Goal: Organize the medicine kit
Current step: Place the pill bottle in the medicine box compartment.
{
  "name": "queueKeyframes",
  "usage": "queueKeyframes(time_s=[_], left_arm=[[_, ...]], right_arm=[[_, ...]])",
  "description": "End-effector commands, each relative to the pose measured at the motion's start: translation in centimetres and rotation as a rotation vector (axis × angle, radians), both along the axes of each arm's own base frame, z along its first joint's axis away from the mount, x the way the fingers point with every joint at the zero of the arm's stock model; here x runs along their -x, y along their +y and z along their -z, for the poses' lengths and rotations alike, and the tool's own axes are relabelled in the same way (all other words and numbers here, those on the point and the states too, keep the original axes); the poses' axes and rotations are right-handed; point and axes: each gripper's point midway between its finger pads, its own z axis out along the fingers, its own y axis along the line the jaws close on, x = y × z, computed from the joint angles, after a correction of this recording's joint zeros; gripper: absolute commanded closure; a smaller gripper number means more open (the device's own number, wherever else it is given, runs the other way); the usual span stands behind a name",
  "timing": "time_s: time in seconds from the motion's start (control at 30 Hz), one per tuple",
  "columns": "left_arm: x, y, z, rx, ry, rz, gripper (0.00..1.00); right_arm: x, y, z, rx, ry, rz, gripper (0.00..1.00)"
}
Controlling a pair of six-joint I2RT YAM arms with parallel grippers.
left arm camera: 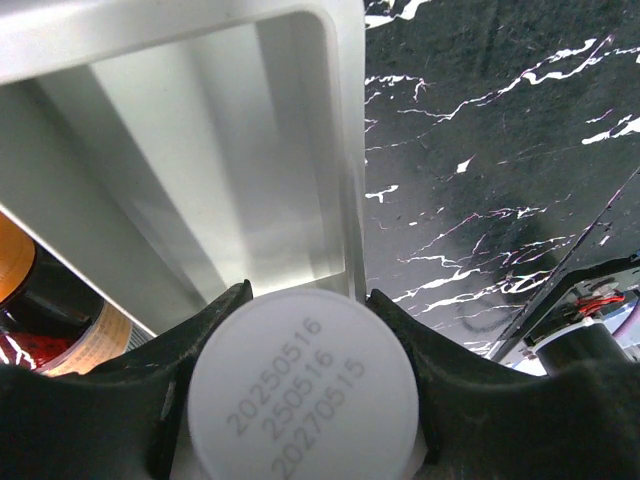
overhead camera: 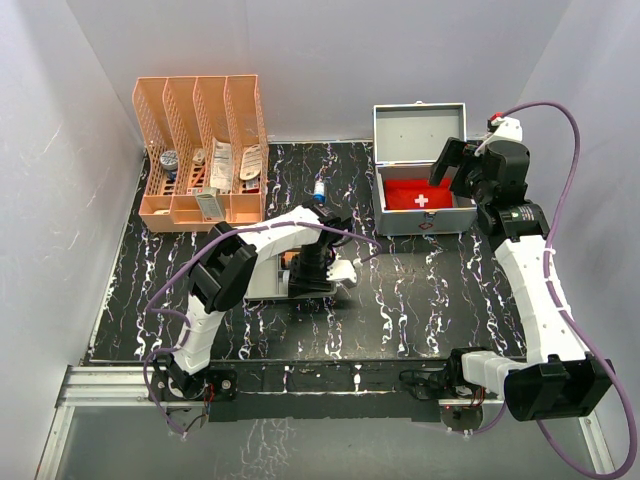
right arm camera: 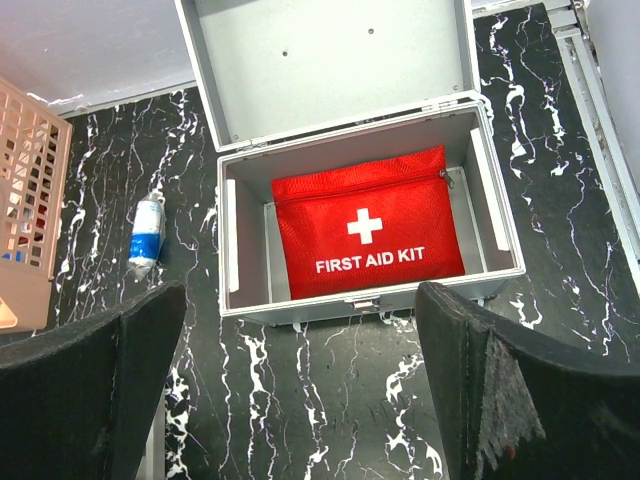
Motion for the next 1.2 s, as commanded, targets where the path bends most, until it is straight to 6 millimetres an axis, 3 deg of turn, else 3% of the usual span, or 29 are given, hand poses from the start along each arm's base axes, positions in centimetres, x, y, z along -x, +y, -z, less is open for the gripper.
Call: queueKeyframes(time_s=[0.0, 0.33, 1.17], left_arm=[[0.5, 0.6, -0.2, -0.025, 0.0, -0.013, 0.89], [0.2, 0.4, -0.1, -0.026, -0.017, -0.034, 0.82], [-0.7, -0.5, -0.8, -0.005, -0.082, -0.072, 0.78]], right_arm=[[0.3, -0.2, -2.4, 0.005, -0.087, -0.002, 0.02], [0.6, -0.2, -2.5, 0.002, -0.09, -0.002, 0.02], [0.4, 0.3, -2.8, -0.017, -0.111, -0.027, 0.02]])
